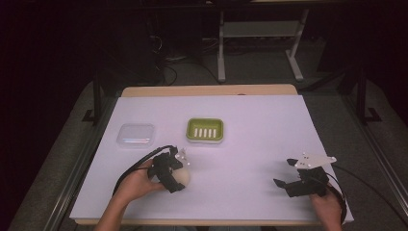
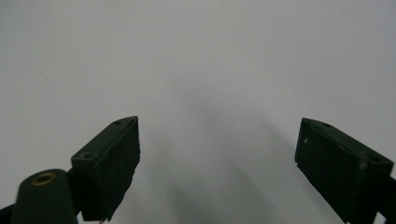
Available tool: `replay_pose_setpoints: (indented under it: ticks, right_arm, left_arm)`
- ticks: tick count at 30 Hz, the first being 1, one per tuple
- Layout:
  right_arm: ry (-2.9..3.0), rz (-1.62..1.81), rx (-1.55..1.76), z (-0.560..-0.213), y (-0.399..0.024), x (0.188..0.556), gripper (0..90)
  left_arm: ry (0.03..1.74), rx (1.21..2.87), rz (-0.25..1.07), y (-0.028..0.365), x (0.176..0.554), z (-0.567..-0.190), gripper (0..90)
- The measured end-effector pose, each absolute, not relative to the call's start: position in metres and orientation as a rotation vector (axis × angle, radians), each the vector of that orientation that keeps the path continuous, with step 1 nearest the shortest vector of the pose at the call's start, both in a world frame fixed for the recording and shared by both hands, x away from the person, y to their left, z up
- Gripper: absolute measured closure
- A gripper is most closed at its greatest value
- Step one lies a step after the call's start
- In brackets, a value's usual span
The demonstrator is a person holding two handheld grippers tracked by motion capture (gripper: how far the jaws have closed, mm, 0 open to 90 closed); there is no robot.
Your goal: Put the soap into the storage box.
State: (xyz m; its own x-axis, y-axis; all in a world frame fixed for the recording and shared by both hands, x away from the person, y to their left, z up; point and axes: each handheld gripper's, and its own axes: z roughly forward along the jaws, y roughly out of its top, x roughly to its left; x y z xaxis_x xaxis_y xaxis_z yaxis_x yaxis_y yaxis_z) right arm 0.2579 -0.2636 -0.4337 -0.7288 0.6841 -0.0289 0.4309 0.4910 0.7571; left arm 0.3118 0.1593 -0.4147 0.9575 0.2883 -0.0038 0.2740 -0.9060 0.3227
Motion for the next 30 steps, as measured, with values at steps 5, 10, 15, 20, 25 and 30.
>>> replay_pose_setpoints:
  ticks: [5, 10, 15, 20, 25, 30]
  right_arm:
    - [2.414, 1.092, 0.939, -0.4336, -0.2634, 0.2579, 13.4]
    - [2.417, 1.087, 0.932, -0.4333, -0.2635, 0.2579, 13.4]
    - [2.415, 1.089, 0.932, -0.433, -0.2634, 0.2577, 13.4]
    - [2.413, 1.091, 0.934, -0.4329, -0.2639, 0.2576, 13.4]
    - [2.415, 1.091, 0.931, -0.4328, -0.2637, 0.2578, 13.4]
    - [2.412, 1.097, 0.934, -0.4321, -0.2643, 0.2576, 13.4]
  left_arm:
    - [0.417, 2.786, 0.065, 0.1586, 0.3116, -0.4152, 21.4]
    - [0.424, 2.789, 0.066, 0.1579, 0.311, -0.4153, 21.7]
    - [0.418, 2.792, 0.072, 0.1574, 0.3108, -0.415, 22.1]
    - [0.418, 2.8, 0.088, 0.1559, 0.3092, -0.4142, 22.4]
    - [0.409, 2.798, 0.052, 0.1544, 0.3128, -0.4133, 22.4]
    - [0.394, 2.797, 0.042, 0.1512, 0.3174, -0.4105, 22.4]
